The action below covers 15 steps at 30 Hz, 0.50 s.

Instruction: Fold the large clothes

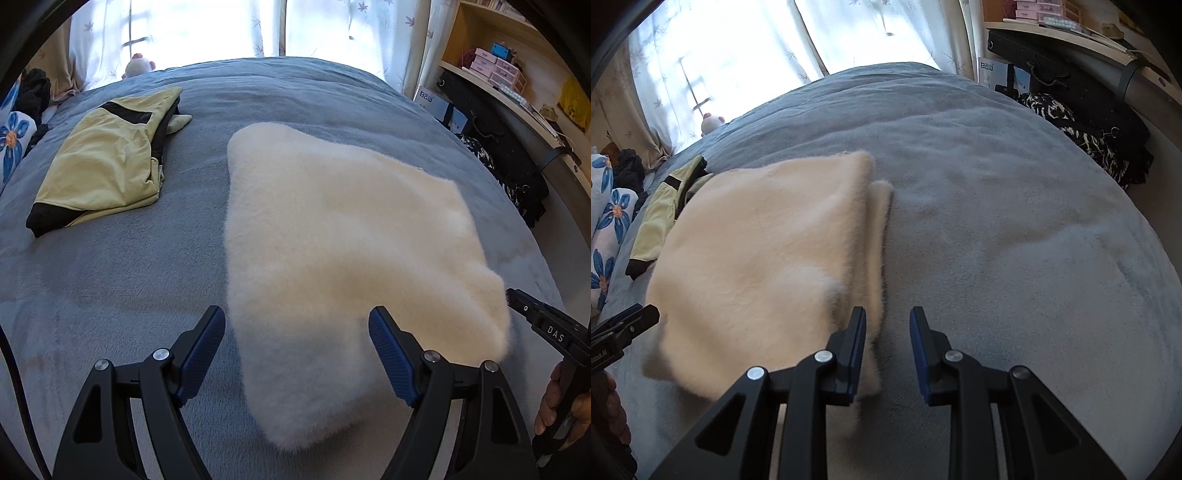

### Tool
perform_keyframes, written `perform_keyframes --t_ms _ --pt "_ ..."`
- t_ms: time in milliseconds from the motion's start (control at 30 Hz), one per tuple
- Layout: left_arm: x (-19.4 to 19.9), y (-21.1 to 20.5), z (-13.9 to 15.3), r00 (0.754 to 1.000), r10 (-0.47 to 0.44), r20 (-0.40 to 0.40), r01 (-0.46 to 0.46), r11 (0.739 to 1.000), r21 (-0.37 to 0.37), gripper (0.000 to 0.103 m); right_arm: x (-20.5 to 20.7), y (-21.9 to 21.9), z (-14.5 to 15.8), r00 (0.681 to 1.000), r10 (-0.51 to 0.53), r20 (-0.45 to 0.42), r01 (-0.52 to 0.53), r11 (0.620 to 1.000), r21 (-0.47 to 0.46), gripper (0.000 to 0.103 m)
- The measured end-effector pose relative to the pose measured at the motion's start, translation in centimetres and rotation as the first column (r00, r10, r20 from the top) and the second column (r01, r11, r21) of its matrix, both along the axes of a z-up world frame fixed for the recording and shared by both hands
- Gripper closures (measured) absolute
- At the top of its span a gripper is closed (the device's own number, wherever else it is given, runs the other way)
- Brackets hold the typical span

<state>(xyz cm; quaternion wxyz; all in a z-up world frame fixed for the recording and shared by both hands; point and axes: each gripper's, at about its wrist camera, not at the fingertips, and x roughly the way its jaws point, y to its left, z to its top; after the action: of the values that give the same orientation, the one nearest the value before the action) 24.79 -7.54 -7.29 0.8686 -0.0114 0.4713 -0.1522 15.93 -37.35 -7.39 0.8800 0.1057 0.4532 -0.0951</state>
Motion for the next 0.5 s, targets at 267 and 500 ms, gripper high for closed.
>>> perform_keyframes --t_ms 267,500 --pt "-1.8 0.5 1.2 0.999 -0.026 -0.046 0.024 0.999 -0.025 0.024 -1.8 0.9 1.9 1.0 0.016 0.015 -0.016 1.0 0.024 0.078" --pt "-3.8 1.1 2.2 0.995 -0.044 -0.088 0.041 0.999 -0.026 0.021 -3.8 1.5 4.0 0.998 0.038 0.051 -0.041 0.998 0.041 0.057"
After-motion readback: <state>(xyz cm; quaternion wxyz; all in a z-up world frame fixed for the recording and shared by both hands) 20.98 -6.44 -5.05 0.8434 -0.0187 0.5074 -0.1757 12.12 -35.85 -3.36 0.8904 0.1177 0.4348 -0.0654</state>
